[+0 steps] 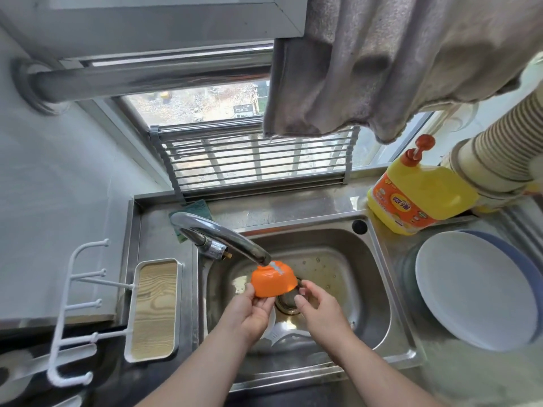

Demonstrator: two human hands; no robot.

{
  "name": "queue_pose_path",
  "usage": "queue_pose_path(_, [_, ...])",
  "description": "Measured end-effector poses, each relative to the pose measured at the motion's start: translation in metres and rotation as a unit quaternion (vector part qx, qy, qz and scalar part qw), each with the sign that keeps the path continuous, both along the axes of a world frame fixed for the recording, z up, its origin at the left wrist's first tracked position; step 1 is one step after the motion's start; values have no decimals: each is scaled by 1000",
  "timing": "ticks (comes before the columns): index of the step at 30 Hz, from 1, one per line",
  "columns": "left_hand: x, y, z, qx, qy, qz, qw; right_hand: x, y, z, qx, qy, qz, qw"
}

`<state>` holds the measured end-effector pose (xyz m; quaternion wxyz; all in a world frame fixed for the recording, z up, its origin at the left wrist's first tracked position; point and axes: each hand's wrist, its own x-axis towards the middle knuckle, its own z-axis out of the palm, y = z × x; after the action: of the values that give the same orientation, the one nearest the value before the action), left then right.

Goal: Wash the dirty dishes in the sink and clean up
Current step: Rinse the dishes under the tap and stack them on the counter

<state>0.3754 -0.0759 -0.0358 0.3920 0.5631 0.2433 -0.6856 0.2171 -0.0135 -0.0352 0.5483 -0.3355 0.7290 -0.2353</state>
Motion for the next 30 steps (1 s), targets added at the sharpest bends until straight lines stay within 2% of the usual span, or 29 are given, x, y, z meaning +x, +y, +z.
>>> queue_pose_path(3, [1, 4, -2, -6, 7, -69, 998, 7, -9, 9, 44, -171, -142, 974])
queue_pose_path(6, [9, 11, -6, -8, 23, -116, 993, 8, -16, 9, 86, -256, -211, 939])
queue_pose_path(9, [18, 14, -5, -4, 39, -160, 986, 10, -13, 7, 98, -267, -166, 944])
queue_pose_path(14, [21, 15, 2, -12, 74, -257, 963, 7, 0, 2, 109, -209, -101, 967])
queue_pose_path(17, [11, 7, 11, -36, 74, -307, 948, -2, 3, 3, 109, -212, -147, 960])
queue_pose_path(19, [1, -2, 16, -43, 42, -330, 942, -6, 0, 2, 113, -231, -190, 947])
queue_pose_path(23, [-15, -14, 25, -71, -7, -359, 931, -13, -9, 7, 116, -279, -247, 921])
queue_pose_path(26, [-18, -17, 27, -77, -6, -357, 931, -14, -16, 11, 123, -306, -269, 905])
queue_pose_path(30, [-8, -13, 15, -56, 1, -362, 931, -8, -24, 11, 100, -286, -268, 915])
